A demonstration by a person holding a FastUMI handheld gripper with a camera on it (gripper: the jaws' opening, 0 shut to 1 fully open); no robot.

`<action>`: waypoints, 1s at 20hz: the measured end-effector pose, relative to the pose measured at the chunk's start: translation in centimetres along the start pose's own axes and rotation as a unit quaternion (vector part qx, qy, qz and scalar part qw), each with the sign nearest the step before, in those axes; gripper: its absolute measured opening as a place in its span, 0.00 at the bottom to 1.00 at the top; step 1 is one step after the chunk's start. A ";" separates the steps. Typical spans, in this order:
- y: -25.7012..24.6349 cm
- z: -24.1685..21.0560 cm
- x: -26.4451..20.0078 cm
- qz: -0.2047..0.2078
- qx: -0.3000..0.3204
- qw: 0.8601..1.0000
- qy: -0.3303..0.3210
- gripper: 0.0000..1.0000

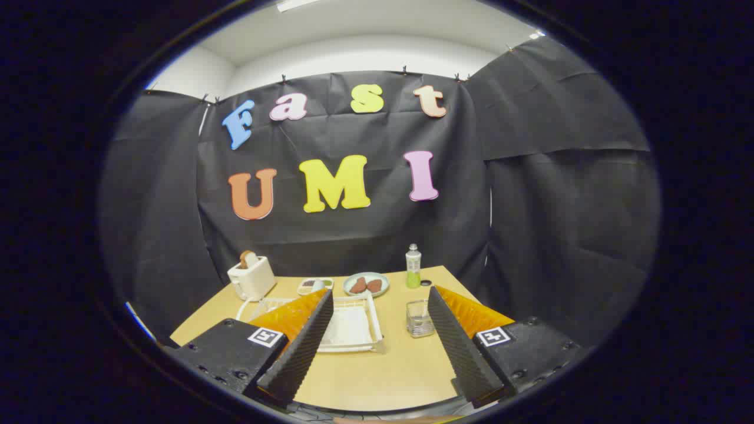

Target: Take the plate from the dish rack, then take the spoon from the basket and place it into the plate.

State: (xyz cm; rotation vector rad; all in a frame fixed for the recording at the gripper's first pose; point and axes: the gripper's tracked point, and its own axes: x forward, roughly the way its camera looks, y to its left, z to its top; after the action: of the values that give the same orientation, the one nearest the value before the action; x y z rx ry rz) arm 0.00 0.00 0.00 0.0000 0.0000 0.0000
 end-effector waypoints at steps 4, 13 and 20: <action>0.3 0.4 -0.9 0.016 0.011 1.000 -0.021 1.00; 3.4 1.8 -2.3 0.041 -0.038 0.998 -0.029 1.00; 3.7 1.8 -1.2 0.044 -0.017 0.999 -0.023 1.00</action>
State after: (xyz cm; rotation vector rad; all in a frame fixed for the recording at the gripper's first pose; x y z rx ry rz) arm -1.16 3.71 1.78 -0.0333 -0.0453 0.0885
